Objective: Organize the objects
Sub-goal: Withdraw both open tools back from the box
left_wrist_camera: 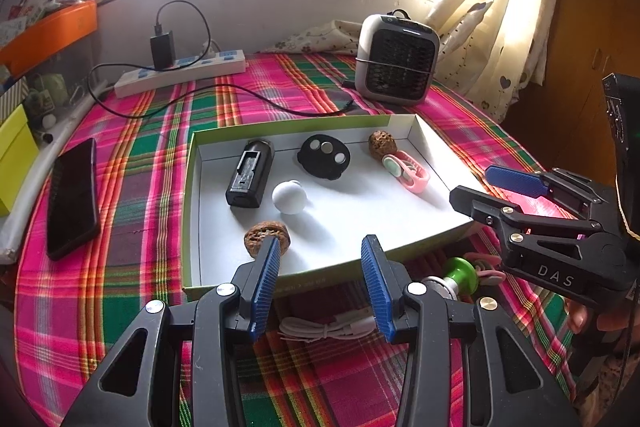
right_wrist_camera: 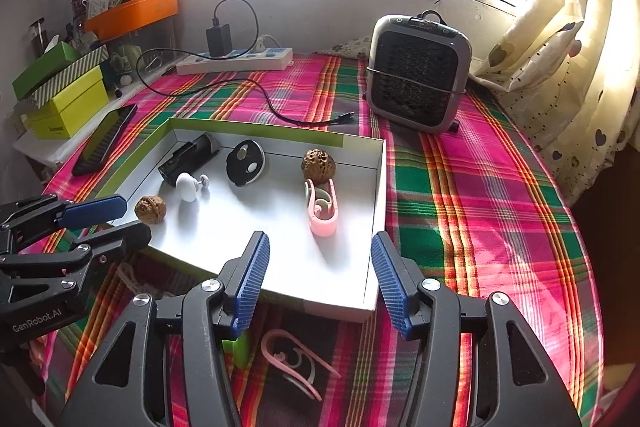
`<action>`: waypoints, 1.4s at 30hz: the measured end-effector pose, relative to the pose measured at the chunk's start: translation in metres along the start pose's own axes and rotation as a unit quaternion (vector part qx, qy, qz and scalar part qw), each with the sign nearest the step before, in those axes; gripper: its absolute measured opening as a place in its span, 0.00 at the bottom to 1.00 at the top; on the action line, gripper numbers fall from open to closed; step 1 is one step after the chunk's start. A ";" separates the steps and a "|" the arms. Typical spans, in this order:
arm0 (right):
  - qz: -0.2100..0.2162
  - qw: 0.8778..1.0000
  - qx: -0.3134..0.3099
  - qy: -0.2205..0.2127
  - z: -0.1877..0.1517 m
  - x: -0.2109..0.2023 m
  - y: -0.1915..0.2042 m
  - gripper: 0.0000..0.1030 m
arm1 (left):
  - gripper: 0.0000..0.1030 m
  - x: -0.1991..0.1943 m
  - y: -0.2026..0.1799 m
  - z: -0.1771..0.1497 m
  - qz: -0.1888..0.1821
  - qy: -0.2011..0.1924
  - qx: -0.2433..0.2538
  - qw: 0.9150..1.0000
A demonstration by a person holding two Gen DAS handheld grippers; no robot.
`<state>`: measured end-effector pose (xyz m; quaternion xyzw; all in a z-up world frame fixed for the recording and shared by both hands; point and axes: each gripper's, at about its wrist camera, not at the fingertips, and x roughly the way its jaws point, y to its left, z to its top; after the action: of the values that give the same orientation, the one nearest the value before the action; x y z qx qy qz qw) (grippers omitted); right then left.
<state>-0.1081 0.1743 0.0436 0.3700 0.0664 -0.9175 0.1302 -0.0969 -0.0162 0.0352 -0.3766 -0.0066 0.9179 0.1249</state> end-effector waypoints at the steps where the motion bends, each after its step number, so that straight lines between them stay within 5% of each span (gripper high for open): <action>1: 0.001 1.000 0.001 -0.002 -0.002 -0.002 0.000 0.52 | 0.39 -0.001 0.000 -0.001 0.000 -0.001 0.000 1.000; 20: 0.000 1.000 0.005 -0.003 -0.034 -0.016 0.003 0.52 | 0.39 -0.025 -0.001 -0.030 0.003 -0.014 0.001 1.000; 42: 0.005 1.000 0.014 0.010 -0.056 -0.022 -0.009 0.53 | 0.44 -0.015 0.007 -0.052 -0.003 0.022 -0.001 1.000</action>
<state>-0.0581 0.1998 0.0188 0.3813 0.0527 -0.9139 0.1290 -0.0521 -0.0307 0.0069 -0.3964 -0.0064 0.9092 0.1273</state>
